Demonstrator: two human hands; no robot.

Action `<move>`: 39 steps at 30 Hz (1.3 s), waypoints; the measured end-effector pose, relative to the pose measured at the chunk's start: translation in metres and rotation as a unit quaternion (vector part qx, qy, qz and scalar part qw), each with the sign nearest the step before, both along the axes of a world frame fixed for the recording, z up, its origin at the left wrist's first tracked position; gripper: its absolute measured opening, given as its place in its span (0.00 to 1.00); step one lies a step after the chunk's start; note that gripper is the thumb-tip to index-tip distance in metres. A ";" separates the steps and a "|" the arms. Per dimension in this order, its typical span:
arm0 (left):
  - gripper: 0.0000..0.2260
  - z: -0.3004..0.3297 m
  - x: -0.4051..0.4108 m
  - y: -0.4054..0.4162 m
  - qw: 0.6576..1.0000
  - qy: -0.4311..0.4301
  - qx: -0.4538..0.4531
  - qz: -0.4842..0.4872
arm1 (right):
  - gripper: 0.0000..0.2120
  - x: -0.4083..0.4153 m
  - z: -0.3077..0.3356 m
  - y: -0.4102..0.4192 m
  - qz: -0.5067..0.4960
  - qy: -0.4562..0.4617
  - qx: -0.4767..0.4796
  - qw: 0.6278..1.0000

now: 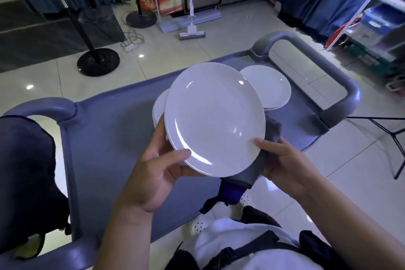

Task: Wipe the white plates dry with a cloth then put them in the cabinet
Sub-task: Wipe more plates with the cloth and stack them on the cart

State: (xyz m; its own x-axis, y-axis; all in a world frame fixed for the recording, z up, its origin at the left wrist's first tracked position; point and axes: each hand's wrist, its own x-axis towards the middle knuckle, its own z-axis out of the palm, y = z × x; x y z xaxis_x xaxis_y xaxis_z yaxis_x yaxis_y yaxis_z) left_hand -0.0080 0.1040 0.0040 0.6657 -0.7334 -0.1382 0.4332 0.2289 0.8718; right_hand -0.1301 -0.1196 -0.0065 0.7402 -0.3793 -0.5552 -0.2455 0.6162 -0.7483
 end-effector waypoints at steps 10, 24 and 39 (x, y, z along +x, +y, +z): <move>0.37 -0.010 -0.014 -0.006 0.999 -0.011 0.001 0.038 | 0.09 0.004 0.017 -0.024 -0.133 -0.013 -0.097 0.986; 0.34 -0.012 -0.018 -0.008 0.994 0.025 -0.031 0.098 | 0.24 0.050 0.002 0.033 0.248 -0.093 -0.637 0.724; 0.36 -0.024 0.003 0.018 0.984 0.024 0.014 0.177 | 0.17 0.037 0.019 -0.010 0.057 0.089 -0.117 0.987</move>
